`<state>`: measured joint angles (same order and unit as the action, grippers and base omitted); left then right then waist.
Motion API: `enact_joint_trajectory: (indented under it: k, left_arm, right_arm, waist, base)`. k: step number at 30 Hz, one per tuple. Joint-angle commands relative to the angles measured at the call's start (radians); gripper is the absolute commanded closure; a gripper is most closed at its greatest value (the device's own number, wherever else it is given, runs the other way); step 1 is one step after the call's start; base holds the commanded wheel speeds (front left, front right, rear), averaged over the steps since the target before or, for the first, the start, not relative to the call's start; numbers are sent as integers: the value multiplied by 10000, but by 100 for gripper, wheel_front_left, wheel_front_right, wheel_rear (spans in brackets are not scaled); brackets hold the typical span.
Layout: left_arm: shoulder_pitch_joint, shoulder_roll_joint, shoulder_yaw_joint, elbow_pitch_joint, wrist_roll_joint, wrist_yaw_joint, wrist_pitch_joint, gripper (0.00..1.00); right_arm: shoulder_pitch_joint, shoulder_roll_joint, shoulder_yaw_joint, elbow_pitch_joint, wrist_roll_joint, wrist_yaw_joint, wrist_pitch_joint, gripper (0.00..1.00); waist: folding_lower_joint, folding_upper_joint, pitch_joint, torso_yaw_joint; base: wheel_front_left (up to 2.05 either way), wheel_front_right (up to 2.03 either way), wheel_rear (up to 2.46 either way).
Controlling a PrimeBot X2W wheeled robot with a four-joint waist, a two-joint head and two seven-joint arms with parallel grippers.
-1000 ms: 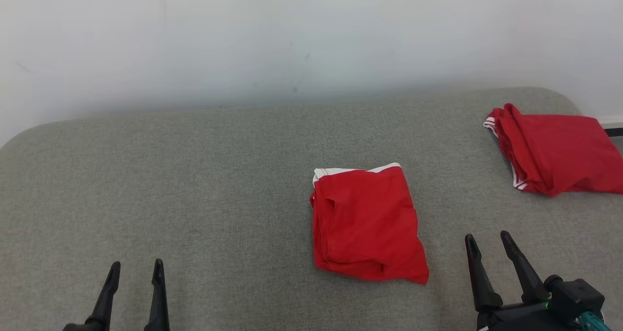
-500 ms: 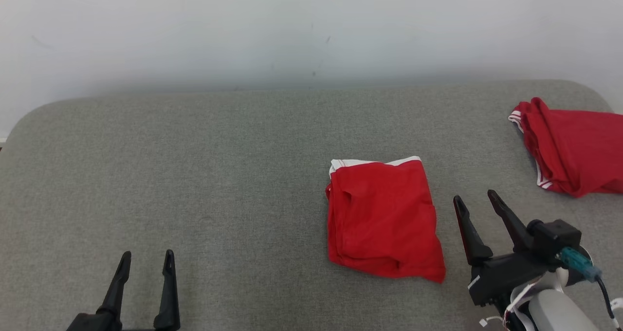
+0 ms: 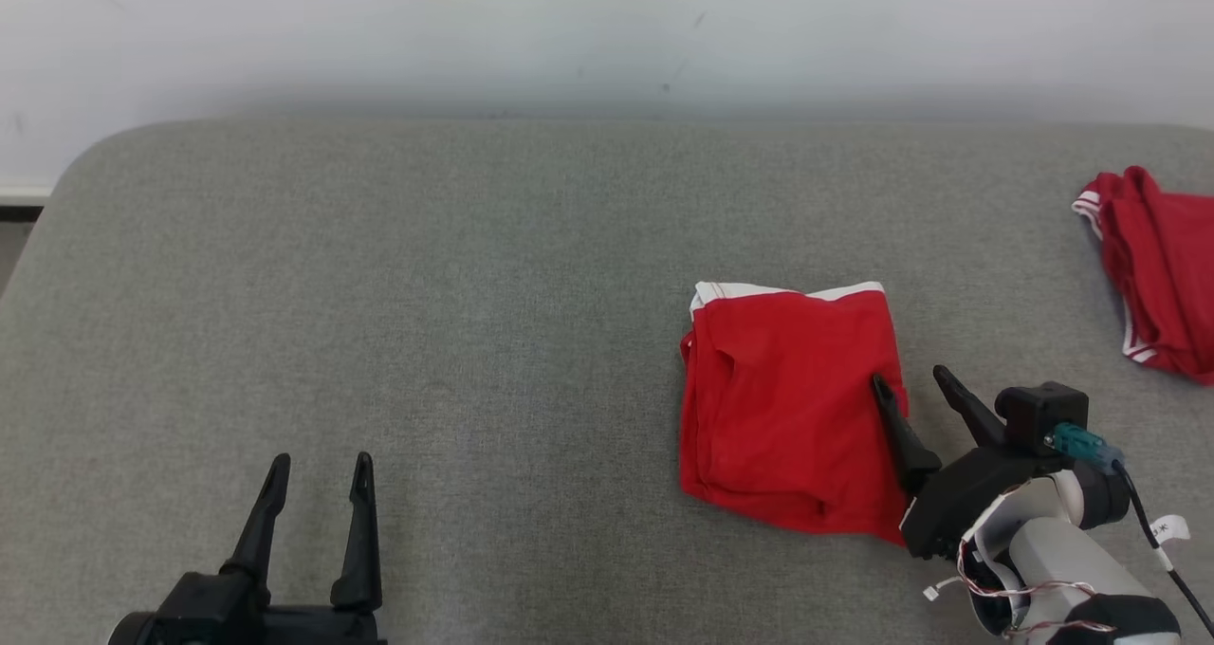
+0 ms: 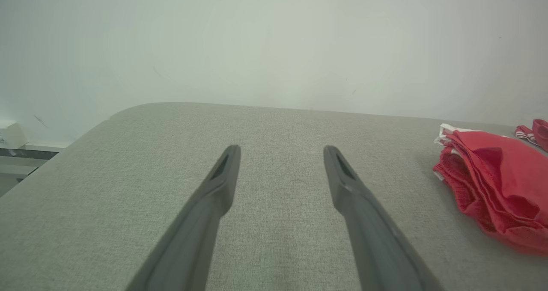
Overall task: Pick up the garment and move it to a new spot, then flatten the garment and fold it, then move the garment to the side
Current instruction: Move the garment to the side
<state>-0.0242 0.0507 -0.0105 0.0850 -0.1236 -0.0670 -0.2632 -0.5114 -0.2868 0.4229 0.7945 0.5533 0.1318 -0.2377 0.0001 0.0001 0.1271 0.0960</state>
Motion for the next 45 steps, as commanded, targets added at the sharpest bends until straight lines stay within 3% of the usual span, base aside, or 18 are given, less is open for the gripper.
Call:
enact_joint_trajectory:
  k: [1,9,11,12,13,23,31,32,45]
  left_arm:
    - [-173,-1,-9,12,-62,46,-11,0]
    - [-400,1,-291,4,-104,232,-11,0]
    - [-391,-2,-343,-15,-119,313,-11,0]
    - [-376,-2,-360,-19,-137,322,-11,0]
    - [-349,-2,-373,3,-141,355,-10,0]
    - [-771,-1,-429,-11,-173,347,-5,0]
    - [-1335,-3,-611,-451,-19,493,-5,0]
    - [-1335,-3,-611,-451,-19,493,-5,0]
    - [-2316,46,-735,-1723,736,895,-5,0]
  right_arm:
    - [-110,62,52,74,102,-30,-29,0]
    - [-701,281,945,1353,997,-30,100,0]
    - [-777,286,1176,1540,1184,-30,110,52]
    - [-780,286,1301,1604,1251,-30,135,69]
    - [-781,295,1404,1661,1379,-30,157,100]
    - [-1767,-473,2575,1571,1897,-31,208,100]
    - [-3515,-2115,4016,596,1844,-31,510,100]
    - [-3515,-2115,4016,596,1844,-31,510,100]
    - [-6184,-5061,5201,-1168,2674,-31,373,100]
  waist:
    - [-1,-1,177,121]
    - [-1,-1,504,193]
    - [-1,-1,525,143]
    - [-1,-1,530,107]
    - [-1,-1,530,61]
    - [-1,-1,961,-266]
    - [-1,-1,2199,-958]
    - [-1,-1,2199,-958]
    - [-1,-1,4787,-2552]
  base:
    - [0,0,0]
    - [0,0,0]
    - [0,0,0]
    - [0,0,0]
    - [0,0,0]
    - [0,0,0]
    - [0,0,0]
    - [0,0,0]
    - [0,0,0]
